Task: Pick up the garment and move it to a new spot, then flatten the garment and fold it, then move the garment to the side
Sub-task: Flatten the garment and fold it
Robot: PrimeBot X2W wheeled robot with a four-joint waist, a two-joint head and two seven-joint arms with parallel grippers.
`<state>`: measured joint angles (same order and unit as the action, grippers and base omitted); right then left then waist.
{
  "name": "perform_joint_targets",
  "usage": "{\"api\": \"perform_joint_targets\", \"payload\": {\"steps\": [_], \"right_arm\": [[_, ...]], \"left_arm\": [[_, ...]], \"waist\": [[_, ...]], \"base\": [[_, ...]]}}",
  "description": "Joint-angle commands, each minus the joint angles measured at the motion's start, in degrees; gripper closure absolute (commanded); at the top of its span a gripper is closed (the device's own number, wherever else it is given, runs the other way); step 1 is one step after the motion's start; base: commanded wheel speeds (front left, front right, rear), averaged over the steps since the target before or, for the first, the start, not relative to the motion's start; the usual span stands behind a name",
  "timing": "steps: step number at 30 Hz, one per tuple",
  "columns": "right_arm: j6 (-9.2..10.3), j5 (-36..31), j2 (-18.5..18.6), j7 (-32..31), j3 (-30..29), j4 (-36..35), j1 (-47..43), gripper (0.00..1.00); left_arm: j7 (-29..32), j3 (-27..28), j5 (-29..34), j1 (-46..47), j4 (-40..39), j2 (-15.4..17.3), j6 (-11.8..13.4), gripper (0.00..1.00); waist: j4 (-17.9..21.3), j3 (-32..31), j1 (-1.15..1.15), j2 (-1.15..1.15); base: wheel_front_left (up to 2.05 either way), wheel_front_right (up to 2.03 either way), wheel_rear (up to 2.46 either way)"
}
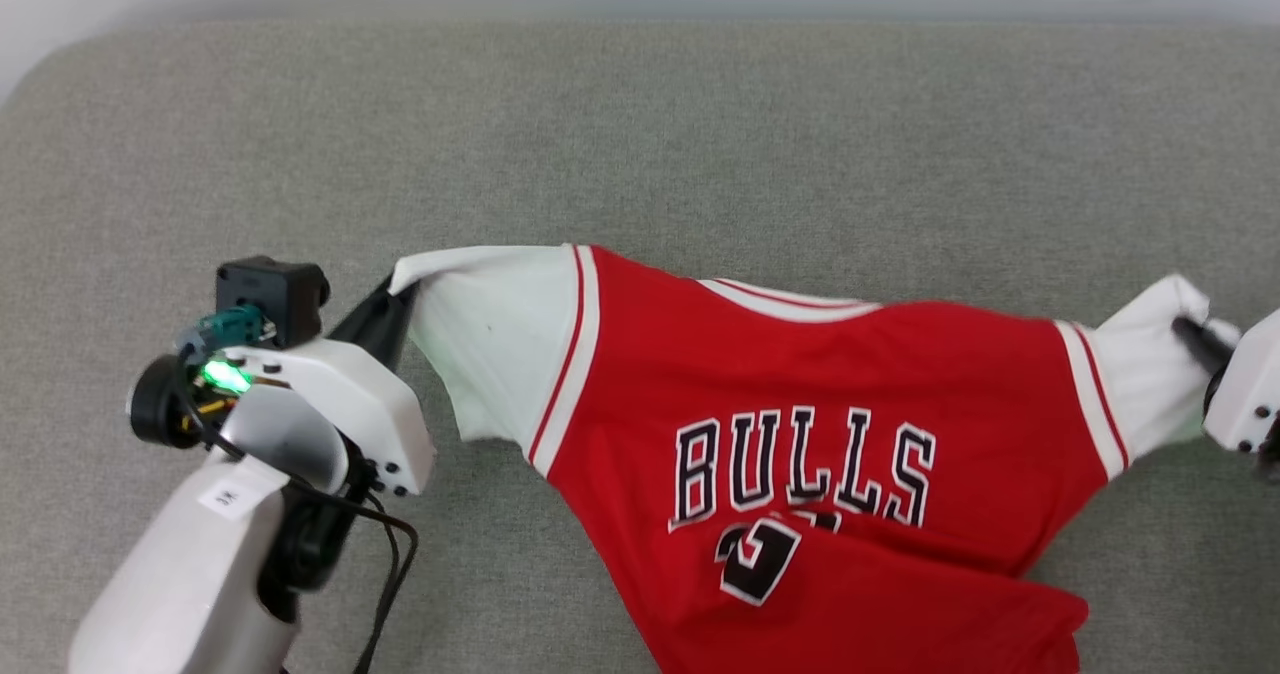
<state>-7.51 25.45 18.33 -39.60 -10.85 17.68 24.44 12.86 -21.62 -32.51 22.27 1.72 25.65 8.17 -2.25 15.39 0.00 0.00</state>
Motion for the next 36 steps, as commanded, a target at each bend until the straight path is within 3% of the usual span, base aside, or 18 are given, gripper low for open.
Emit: {"api": "perform_joint_targets", "payload": {"steps": [1,13,26,36], "right_arm": [[0.04,-0.68,0.34,0.55,-0.54,-0.81,1.08,1.0],[0.04,-6.12,-0.11,6.22,-0.32,-4.03,14.63,1.0],[0.06,-14.68,-2.15,19.77,0.56,4.14,43.8,1.0],[0.06,-18.33,-2.9,28.78,1.62,11.72,60.79,1.0]], "left_arm": [[-0.39,0.81,0.44,1.4,-0.03,0.8,0.49,1.0],[-3.04,5.22,0.42,18.05,4.83,2.32,-1.75,1.0],[-11.66,6.75,4.77,48.05,22.43,2.36,-5.41,1.0],[-18.19,7.15,6.31,64.35,32.41,2.02,-7.73,1.0]], "waist": [[0.36,-1.23,0.0,0.0],[1.72,-1.96,0.0,0.0],[3.11,6.55,0.0,0.0],[3.55,13.63,0.0,0.0]], "base": [[0.0,0.0,0.0],[0.0,0.0,0.0],[0.0,0.0,0.0],[0.0,0.0,0.0]]}}
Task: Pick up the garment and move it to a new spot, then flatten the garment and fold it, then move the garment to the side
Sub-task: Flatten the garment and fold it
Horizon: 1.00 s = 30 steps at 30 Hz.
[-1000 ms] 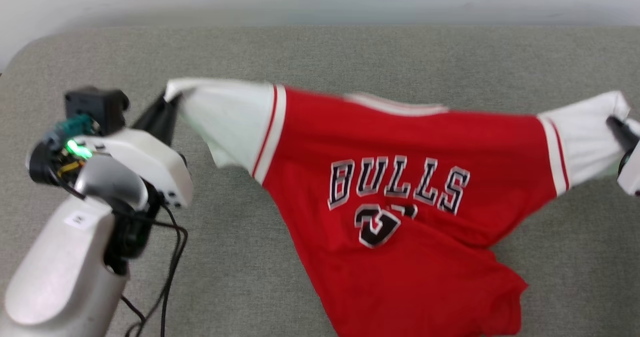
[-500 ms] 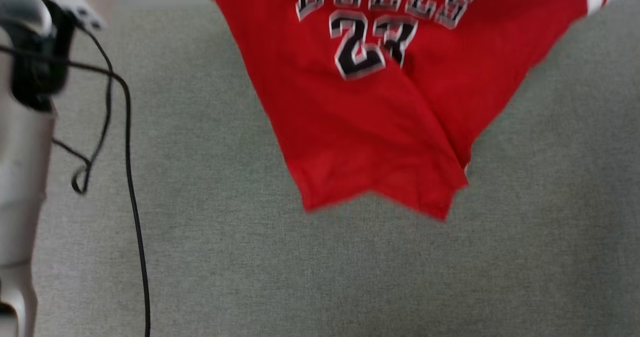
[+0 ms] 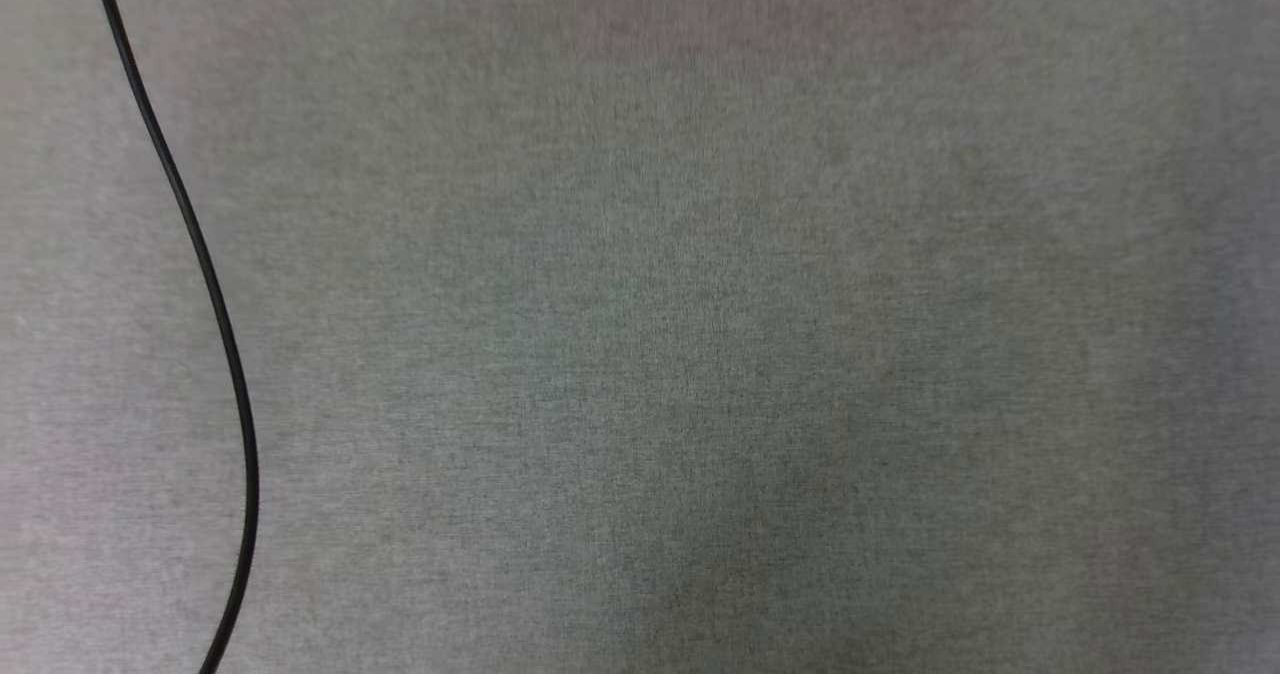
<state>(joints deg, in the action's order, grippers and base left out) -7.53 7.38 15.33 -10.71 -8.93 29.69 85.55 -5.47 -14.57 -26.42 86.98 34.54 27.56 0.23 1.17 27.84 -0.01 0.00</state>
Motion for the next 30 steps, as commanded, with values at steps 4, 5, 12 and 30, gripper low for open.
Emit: {"api": "perform_joint_targets", "payload": {"steps": [4,5,12,30], "right_arm": [[0.08,0.06,-0.24,2.0,1.39,2.83,3.51,1.0],[0.08,0.16,-0.22,2.45,1.76,3.78,3.95,1.0],[0.08,2.97,-0.83,5.52,4.93,10.85,3.56,1.0],[0.06,17.69,-4.26,13.16,18.61,20.64,-23.72,1.0]], "left_arm": [[-1.16,-0.52,0.29,3.25,3.7,-0.46,-1.26,1.0],[-1.58,-0.46,-0.05,3.67,4.78,-0.79,-1.67,1.0],[-1.79,-0.89,-2.8,2.67,13.23,-2.38,-4.83,1.0],[-5.88,-6.63,-17.79,-27.91,19.22,-6.09,-7.73,1.0]], "waist": [[0.08,4.68,0.01,0.0],[0.02,5.26,0.01,0.0],[-0.1,7.7,0.01,0.0],[-0.48,-2.5,0.01,0.0]], "base": [[0.0,0.0,0.0],[0.0,0.0,0.0],[0.0,0.0,0.0],[0.0,0.0,0.0]]}}
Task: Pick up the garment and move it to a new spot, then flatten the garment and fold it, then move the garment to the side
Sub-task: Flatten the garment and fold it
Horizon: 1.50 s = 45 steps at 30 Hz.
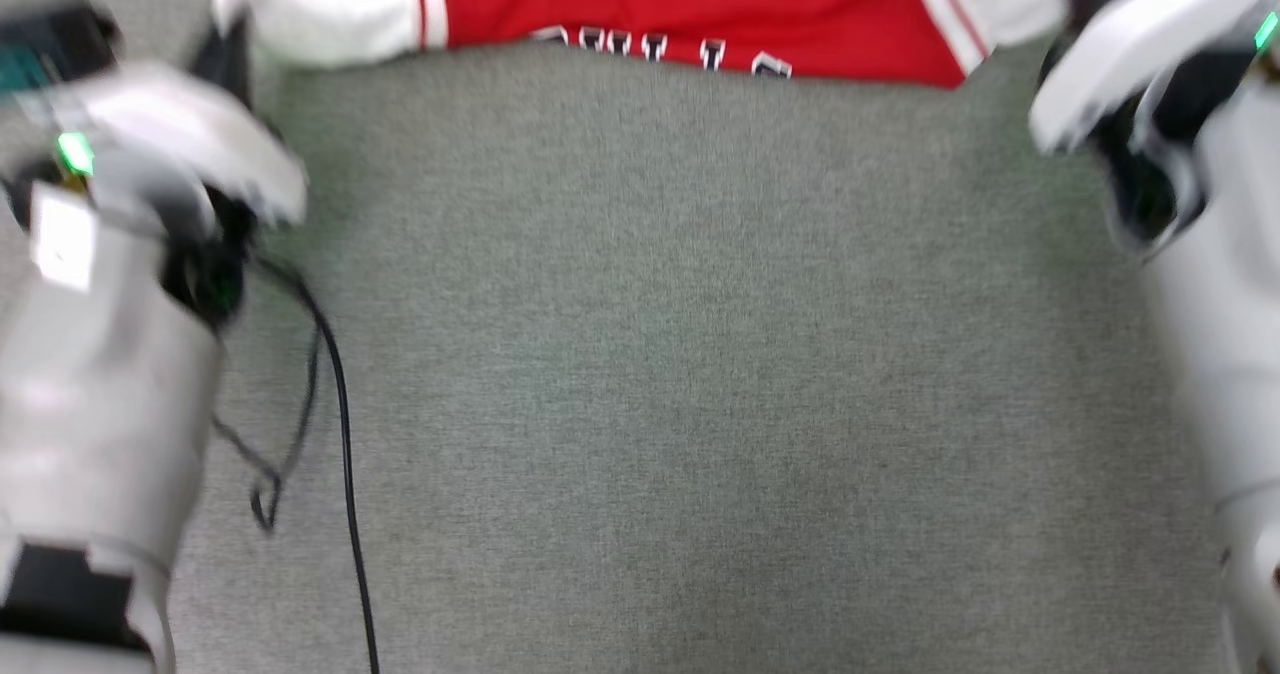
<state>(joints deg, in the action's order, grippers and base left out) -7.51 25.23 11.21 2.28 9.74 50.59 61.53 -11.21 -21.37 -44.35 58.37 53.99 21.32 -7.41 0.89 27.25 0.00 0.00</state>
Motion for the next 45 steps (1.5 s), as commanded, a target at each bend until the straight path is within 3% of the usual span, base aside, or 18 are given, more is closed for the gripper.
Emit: {"api": "perform_joint_targets", "payload": {"steps": [1,8,19,32,40,41,43,44,45], "right_arm": [[0.04,0.75,-0.03,0.14,0.37,-0.23,-1.93,1.0],[0.04,4.88,1.61,2.78,3.45,-3.55,-16.86,1.0],[0.04,6.91,3.66,3.93,3.38,-14.82,-39.83,1.0],[0.04,1.07,-0.31,-1.72,-6.28,-33.04,-64.78,1.0],[0.04,-2.3,-3.68,-6.35,-10.9,-41.22,-73.94,1.0],[0.04,-2.75,-4.0,-7.05,-11.34,-42.01,-74.75,0.88],[0.04,-2.94,-4.81,-7.81,-12.05,-43.48,-75.34,0.54],[0.04,-3.02,-5.05,-8.08,-12.22,-44.08,-75.32,0.0],[0.04,-2.96,-5.26,-7.89,-12.22,-44.75,-74.83,0.0]], "left_arm": [[-0.52,-0.46,-0.46,-1.61,-0.85,0.24,-0.1,1.0],[-3.17,-3.32,-4.08,-16.15,-6.16,0.38,-0.1,1.0],[-4.04,-2.6,-3.59,-35.5,-14.7,1.09,1.03,1.0],[-1.39,-2.76,-3.73,-57.11,-31.65,4.79,9.38,1.0],[-1.09,-2.17,-3.29,-63.07,-39.19,6.28,14.09,1.0],[-1.23,-2.17,-3.0,-63.36,-40.03,6.44,14.6,1.0],[-1.18,-2.44,-2.44,-63.42,-42.01,6.58,15.04,1.0],[-1.14,-2.61,-1.92,-63.22,-42.8,6.97,15.37,1.0],[-0.85,-2.77,-1.89,-62.99,-43.72,7.02,15.64,1.0]], "waist": [[-0.29,-2.88,0.0,0.0],[-1.54,-10.04,0.0,0.0],[-1.9,-19.39,0.0,0.0],[-2.01,-25.06,0.0,0.0],[-3.15,-25.58,0.0,0.0],[-3.36,-25.5,0.0,0.0],[-4.01,-25.2,0.0,0.0],[-4.3,-25.05,0.0,0.0],[-4.55,-24.74,0.0,0.0]], "base": [[0.0,0.0,0.0],[0.0,0.0,0.0],[0.0,0.0,0.0],[0.0,0.0,0.0],[0.0,0.0,0.0],[0.0,0.0,0.0],[0.0,0.0,0.0],[0.0,0.0,0.0],[0.0,0.0,0.0]]}}
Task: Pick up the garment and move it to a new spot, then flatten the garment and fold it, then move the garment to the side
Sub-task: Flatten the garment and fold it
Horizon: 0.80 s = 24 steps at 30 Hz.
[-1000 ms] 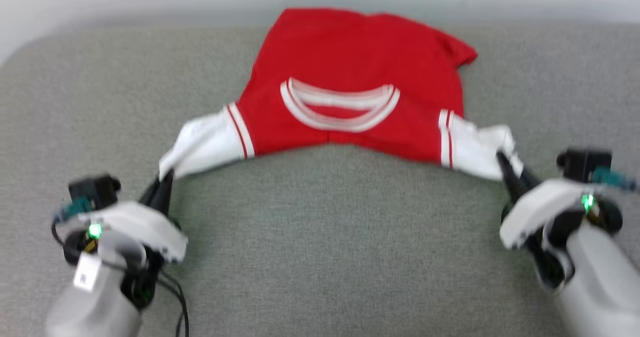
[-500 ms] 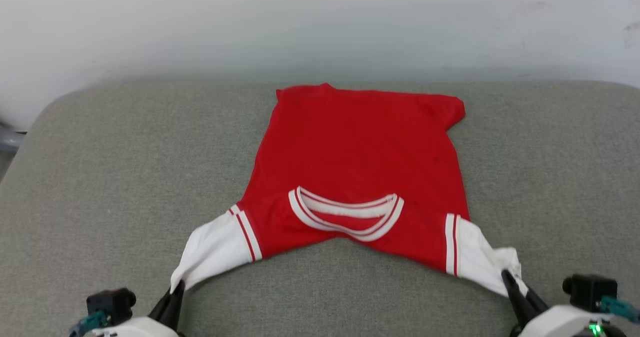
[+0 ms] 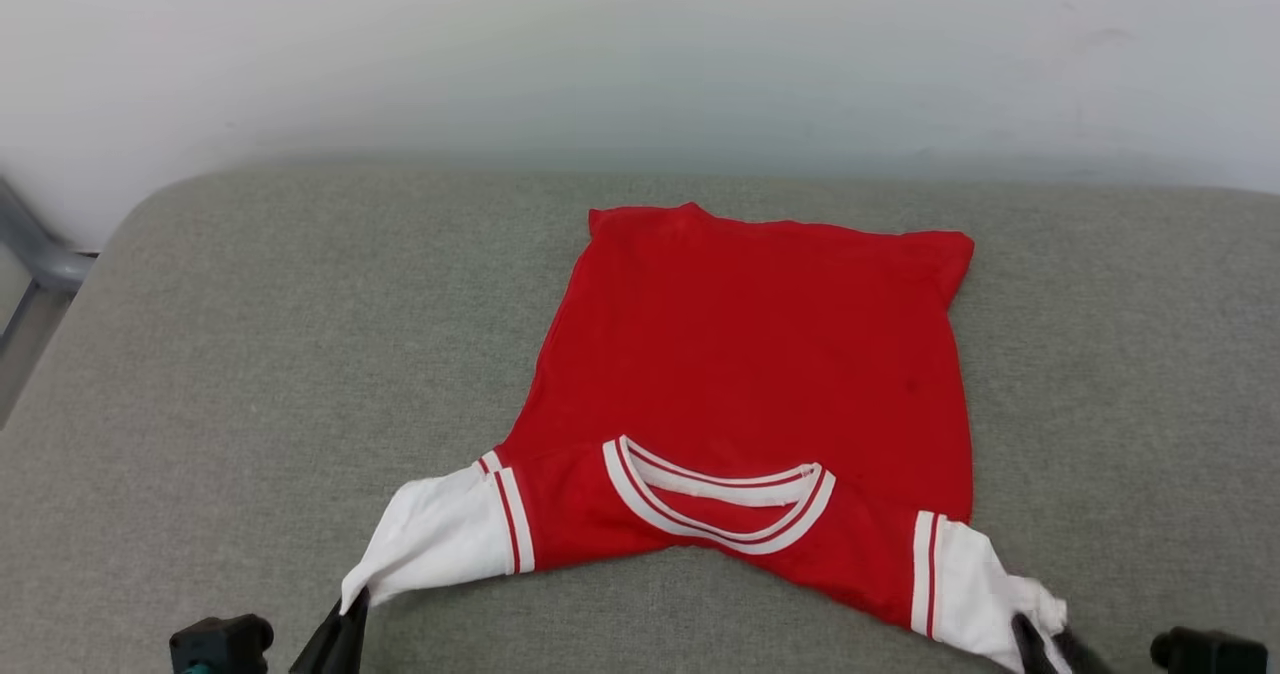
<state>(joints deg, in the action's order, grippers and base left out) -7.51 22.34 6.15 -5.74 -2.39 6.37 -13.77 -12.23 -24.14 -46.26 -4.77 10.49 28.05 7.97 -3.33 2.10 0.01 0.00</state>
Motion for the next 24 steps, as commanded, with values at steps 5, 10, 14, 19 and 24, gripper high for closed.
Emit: {"api": "perform_joint_targets", "payload": {"steps": [5,10,14,19,24], "right_arm": [[0.04,1.03,0.58,0.59,-2.75,-0.94,5.77,0.0],[0.04,3.7,3.2,-0.28,-6.81,3.42,15.31,0.0],[0.04,5.39,6.5,-2.7,-8.72,9.3,25.75,0.0],[0.04,5.57,10.29,-9.77,-9.4,17.01,39.78,0.0],[0.04,3.07,14.28,-16.47,-10.02,23.7,51.32,0.0]], "left_arm": [[-0.3,0.07,0.71,2.1,-3.73,-0.52,0.88,1.0],[-1.66,0.76,2.28,4.91,-6.58,-1.85,1.04,1.0],[-2.55,2.01,4.06,7.71,-9.28,-3.43,1.11,1.0],[-2.94,2.74,6.86,11.04,-12.05,-5.94,0.04,1.0],[-3.03,3.77,9.67,13.85,-14.46,-9.63,-2.44,1.0]], "waist": [[-1.63,2.35,-0.01,0.0],[-3.69,5.98,-0.01,0.0],[-5.63,10.42,-0.01,0.0],[-8.61,16.35,-0.01,0.0],[-12.07,21.72,-0.01,0.0]], "base": [[0.0,0.0,0.0],[0.0,0.0,0.0],[0.0,0.0,0.0],[0.0,0.0,0.0],[0.0,0.0,0.0]]}}
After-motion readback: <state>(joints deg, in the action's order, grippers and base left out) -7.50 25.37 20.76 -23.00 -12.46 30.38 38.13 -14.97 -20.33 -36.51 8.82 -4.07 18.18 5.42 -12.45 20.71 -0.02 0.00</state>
